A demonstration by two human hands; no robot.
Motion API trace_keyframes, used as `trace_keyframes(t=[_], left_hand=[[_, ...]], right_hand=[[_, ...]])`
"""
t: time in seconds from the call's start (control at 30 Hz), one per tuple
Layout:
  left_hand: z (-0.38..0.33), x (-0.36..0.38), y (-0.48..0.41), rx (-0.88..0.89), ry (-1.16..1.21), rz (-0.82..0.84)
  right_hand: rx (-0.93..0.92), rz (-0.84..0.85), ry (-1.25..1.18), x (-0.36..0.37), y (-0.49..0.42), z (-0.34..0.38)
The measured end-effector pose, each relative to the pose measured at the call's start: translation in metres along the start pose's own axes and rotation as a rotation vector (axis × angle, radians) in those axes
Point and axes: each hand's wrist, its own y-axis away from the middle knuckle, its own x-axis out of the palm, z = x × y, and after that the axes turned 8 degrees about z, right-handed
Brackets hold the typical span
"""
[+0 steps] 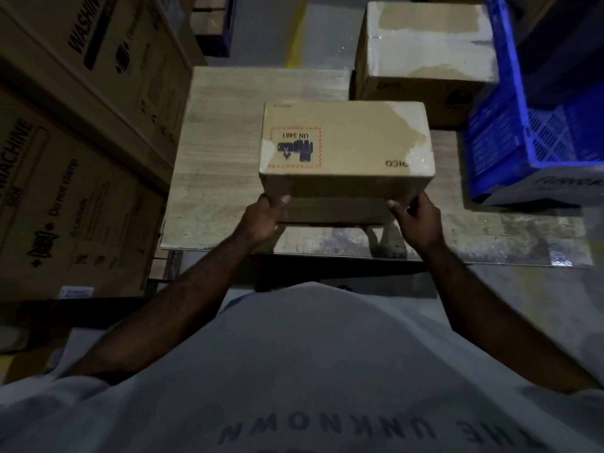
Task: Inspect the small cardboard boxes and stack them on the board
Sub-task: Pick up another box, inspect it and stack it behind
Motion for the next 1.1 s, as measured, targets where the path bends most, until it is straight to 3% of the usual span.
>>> trace_keyframes(t=[0.23, 0.4, 0.63, 0.87, 1.1], left_hand=[[-0.033, -0.022, 0.000, 0.156, 0.084, -0.282], [-0.045, -0.030, 0.007, 0.224, 0.151, -0.376], [-0.046, -0.035, 0.019, 0.312, 0.198, -0.360], [-0.054, -0.038, 0.026, 0.365, 0.410, -0.350], [-0.082, -0.046, 0.035, 0.563, 0.369, -0.131]], right_hand=[[-0.151, -0.166, -0.033, -0.012, -0.012, 0.042], [-0.130, -0.178, -0.089, -0.015, -0.013, 0.056], [-0.105, -0.119, -0.056, -0.012, -0.011, 0.051], [-0.043, -0.121, -0.065, -0.011, -0.017, 0.043], [0.182, -0.011, -0.147, 0.004, -0.030, 0.034]])
